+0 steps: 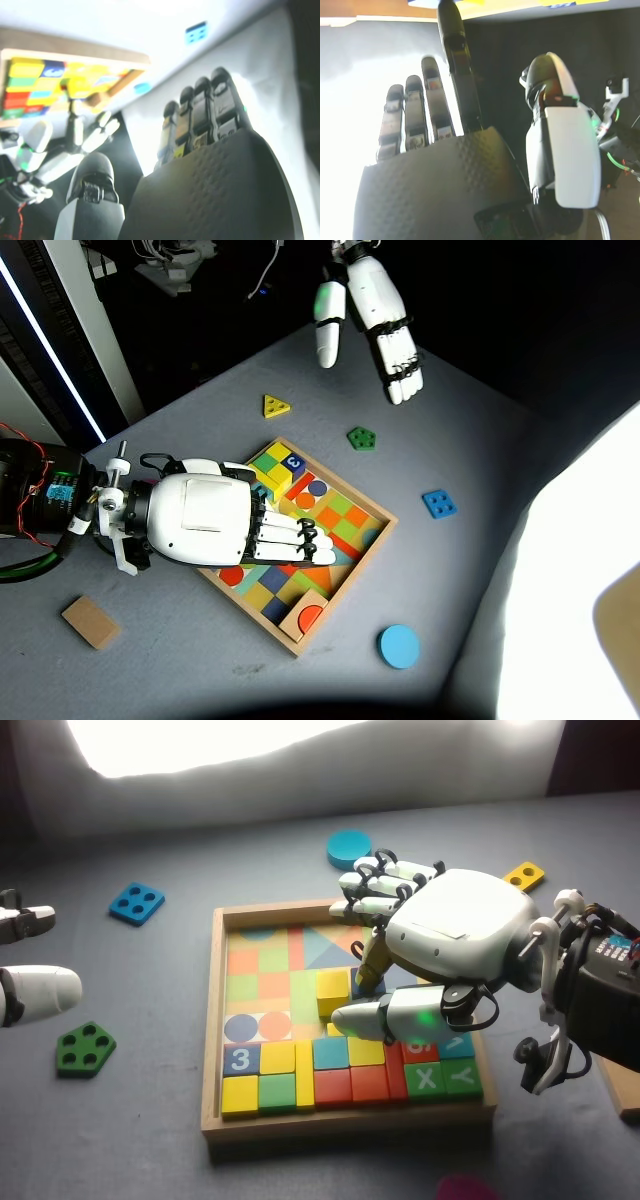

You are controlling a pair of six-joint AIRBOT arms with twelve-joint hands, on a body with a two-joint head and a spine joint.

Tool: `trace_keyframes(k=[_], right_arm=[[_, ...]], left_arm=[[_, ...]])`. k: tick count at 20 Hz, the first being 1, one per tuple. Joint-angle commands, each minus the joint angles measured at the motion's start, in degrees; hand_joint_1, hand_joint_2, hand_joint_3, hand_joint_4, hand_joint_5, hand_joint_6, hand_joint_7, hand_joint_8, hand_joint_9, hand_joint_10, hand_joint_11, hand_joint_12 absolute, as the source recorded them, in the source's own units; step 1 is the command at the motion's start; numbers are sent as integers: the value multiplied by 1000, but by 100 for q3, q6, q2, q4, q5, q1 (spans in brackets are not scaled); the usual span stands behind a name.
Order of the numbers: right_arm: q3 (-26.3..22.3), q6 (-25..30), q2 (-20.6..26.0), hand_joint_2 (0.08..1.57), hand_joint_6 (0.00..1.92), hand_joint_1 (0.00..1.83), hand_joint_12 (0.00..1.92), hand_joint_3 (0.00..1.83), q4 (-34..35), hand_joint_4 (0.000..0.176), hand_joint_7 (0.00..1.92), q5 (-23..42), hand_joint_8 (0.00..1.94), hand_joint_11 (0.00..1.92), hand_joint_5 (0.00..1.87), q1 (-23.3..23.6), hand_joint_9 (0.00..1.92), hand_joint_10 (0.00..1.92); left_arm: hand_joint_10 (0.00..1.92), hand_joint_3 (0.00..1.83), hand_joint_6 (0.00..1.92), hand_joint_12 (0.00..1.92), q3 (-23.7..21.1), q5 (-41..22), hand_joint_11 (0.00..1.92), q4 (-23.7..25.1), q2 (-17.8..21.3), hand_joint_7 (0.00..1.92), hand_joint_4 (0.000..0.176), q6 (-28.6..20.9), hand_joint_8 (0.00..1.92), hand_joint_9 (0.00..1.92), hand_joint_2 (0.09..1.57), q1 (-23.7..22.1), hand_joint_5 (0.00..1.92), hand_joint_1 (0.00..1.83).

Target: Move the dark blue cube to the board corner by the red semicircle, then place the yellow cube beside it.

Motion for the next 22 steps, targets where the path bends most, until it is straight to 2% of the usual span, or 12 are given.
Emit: trace_keyframes(k=[1, 3, 6, 7, 8, 11, 15, 17, 22], right_arm=[[34, -12, 22, 1161, 2, 0, 0, 0, -56, 0, 261, 572, 2, 0, 1013, -13, 58, 2], [80, -32, 31, 1168, 0, 1, 0, 3, -56, 0, 265, 569, 3, 0, 1011, -34, 63, 3], [177, -31, 93, 1164, 1, 0, 0, 1, -56, 0, 266, 568, 3, 0, 1009, -38, 61, 2], [214, -31, 128, 1161, 3, 11, 0, 0, -51, 0, 283, 568, 8, 0, 1014, -41, 69, 5], [232, -30, 151, 1161, 3, 11, 0, 0, -49, 0, 283, 568, 8, 0, 1014, -48, 69, 5], [272, -26, 251, 1163, 1, 0, 0, 0, -44, 0, 270, 589, 0, 0, 1013, -85, 61, 0], [436, -27, 276, 1160, 0, 0, 0, 0, -44, 0, 269, 601, 0, 0, 1007, -114, 61, 2], [530, -8, 280, 1160, 0, 0, 0, 0, -43, 0, 266, 639, 0, 0, 1002, -116, 58, 2], [725, 83, 253, 1166, 0, 3, 0, 1, -43, 0, 264, 660, 0, 0, 981, -87, 49, 0]], left_arm=[[4, 0, 6, 147, -10, -493, 0, 98, 12, 79, 46, -20, 3, 54, 1222, -56, 76, 0], [6, 2, 3, 188, -24, -493, 0, 98, 23, 84, 51, -1, 3, 64, 1225, -54, 76, 0], [2, 3, 4, 109, -33, -489, 0, 101, 37, 68, 51, 63, 2, 49, 1230, -30, 65, 0], [3, 0, 4, 198, -34, -556, 0, 101, 27, 74, 48, 62, 0, 62, 1228, -32, 82, 0], [3, 0, 4, 198, -34, -577, 0, 101, 20, 74, 48, 49, 0, 62, 1228, -45, 82, 0], [1, 0, 5, 145, -36, -645, 0, 104, 23, 81, 32, 10, 2, 58, 1223, -59, 77, 0], [0, 0, 0, 131, -73, -648, 0, 109, 20, 75, 20, 70, 0, 55, 1214, -20, 66, 0], [0, 2, 0, 97, -69, -648, 0, 111, 17, 54, 0, 119, 0, 32, 1223, 12, 49, 0], [4, 0, 5, 68, -34, -648, 0, 113, 13, 68, 0, 246, 3, 38, 1221, 51, 39, 0]])
